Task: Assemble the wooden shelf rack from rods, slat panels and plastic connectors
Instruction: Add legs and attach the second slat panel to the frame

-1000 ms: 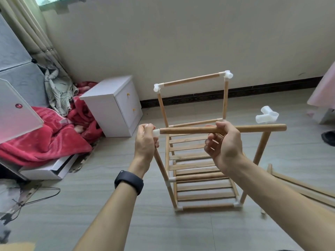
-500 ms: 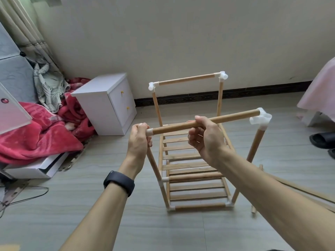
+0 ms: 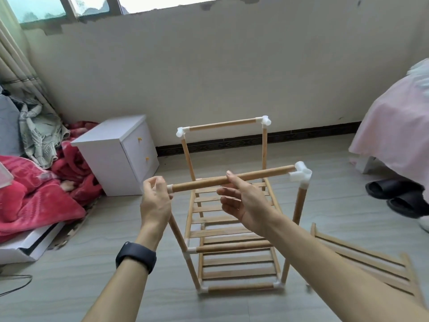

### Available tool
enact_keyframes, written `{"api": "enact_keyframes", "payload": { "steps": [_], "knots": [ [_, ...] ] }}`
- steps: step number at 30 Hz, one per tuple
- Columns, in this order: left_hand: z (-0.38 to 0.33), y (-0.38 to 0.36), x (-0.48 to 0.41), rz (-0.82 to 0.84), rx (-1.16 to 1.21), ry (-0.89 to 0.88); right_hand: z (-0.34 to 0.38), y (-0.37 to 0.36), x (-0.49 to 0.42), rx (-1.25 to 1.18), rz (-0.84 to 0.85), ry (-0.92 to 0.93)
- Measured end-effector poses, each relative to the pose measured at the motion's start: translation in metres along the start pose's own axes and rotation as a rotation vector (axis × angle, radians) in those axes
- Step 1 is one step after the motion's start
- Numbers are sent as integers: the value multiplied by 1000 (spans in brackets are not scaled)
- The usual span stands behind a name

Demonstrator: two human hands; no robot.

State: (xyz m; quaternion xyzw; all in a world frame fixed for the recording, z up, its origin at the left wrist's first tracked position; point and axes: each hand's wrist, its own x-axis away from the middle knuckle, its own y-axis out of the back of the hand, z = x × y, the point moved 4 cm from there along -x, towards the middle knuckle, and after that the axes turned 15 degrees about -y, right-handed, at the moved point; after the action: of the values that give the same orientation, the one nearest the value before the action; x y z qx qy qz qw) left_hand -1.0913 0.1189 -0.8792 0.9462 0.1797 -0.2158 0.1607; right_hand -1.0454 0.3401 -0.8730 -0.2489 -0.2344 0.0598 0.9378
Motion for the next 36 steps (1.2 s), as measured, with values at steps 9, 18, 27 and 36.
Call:
{"api": "enact_keyframes", "payload": {
  "steps": [9,18,27,36],
  "knots": [
    [-96,-62,32,185,-576,-856,48,77,67,506,-583,682],
    [-137,-187,63,723,-510,-928,52,123,47,483,-596,390],
    [-133,-179,60,476,-522,-1142,44,132,38,572,-485,568],
    [-133,-183,71,417,-566,-1148,47,138,38,565,-462,569]
  ]
}}
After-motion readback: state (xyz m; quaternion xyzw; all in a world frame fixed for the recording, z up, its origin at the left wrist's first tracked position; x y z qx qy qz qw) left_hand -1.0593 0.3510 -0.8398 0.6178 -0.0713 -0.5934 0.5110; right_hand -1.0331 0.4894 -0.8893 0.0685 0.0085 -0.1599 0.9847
